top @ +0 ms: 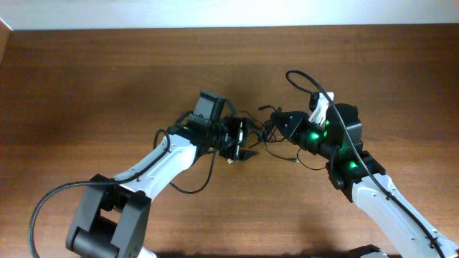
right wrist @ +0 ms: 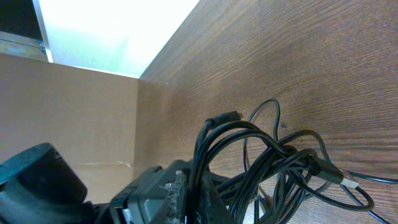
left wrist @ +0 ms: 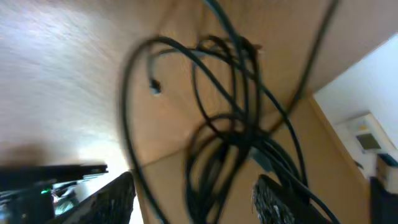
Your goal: Untangle cables
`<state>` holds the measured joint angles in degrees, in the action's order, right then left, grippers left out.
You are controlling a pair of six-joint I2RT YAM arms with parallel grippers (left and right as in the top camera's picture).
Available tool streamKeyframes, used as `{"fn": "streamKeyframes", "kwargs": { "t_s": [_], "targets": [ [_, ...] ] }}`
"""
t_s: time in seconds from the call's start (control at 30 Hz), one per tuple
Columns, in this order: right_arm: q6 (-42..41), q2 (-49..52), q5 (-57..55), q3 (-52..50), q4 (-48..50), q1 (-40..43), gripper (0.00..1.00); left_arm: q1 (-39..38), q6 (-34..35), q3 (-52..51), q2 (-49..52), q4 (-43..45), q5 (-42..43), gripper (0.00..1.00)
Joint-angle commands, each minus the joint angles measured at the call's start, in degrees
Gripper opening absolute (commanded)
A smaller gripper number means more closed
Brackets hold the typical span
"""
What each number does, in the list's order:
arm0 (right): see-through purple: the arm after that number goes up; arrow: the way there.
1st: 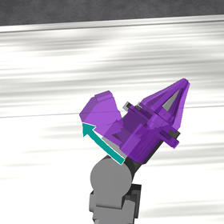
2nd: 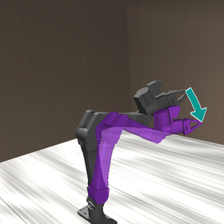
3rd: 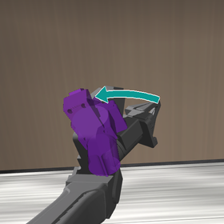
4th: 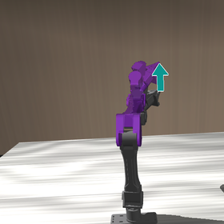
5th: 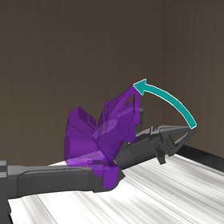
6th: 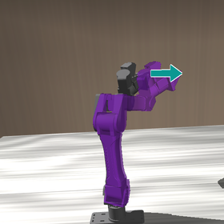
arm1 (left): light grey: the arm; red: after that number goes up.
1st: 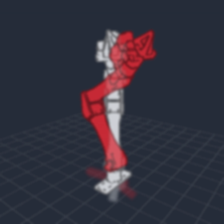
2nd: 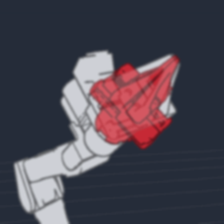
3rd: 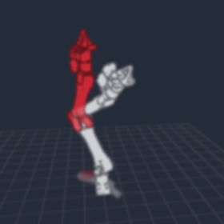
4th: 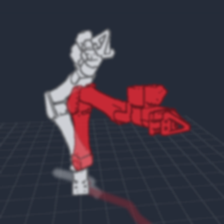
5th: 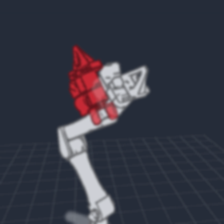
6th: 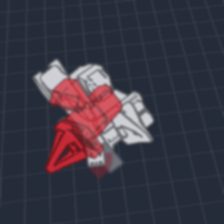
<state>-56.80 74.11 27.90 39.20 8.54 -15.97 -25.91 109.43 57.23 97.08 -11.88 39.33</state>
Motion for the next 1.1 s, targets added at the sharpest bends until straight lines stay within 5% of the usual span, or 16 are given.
{"fn": "streamKeyframes", "kwargs": {
  "t_s": [0.0,0.1,0.2,0.37,0.53,0.67,0.8,0.97,1.07],
  "targets": [
    [0.33,-0.44,0.55,0.35,0.42,-0.55,0.04,-1.22,2.25,0.13,0.59,4.98,-1.66,0.58],
    [0.33,-0.44,0.57,0.35,0.42,-0.55,0.04,-1.75,2.25,0.13,1.01,4.57,-1.64,0.40],
    [0.33,-0.44,1.33,0.35,0.42,-0.52,0.04,-1.62,-0.02,0.13,2.36,3.48,-2.05,0.00],
    [3.56,-0.44,-0.26,0.35,-3.56,-0.52,0.04,4.72,-17.14,0.15,2.27,-3.69,-5.70,0.00],
    [5.42,-0.44,-11.37,0.35,-23.32,-0.55,0.05,13.38,-28.59,0.15,-0.48,-3.74,-1.73,0.00],
    [8.61,-1.11,-5.97,0.37,-26.80,-0.52,0.25,13.49,-45.64,0.15,-0.57,-2.05,-12.50,0.00],
    [6.27,-1.90,9.86,0.39,-16.15,-0.66,0.36,10.40,-62.45,0.15,-0.74,2.64,-16.68,0.00],
    [-8.24,0.44,2.54,0.39,-10.56,-4.68,0.35,4.02,-76.96,0.15,-4.59,7.17,-16.72,0.00],
    [-11.87,5.01,1.38,0.39,-5.09,-6.27,0.35,1.70,-78.29,0.15,-8.07,6.67,-18.21,0.00]
  ]
}}
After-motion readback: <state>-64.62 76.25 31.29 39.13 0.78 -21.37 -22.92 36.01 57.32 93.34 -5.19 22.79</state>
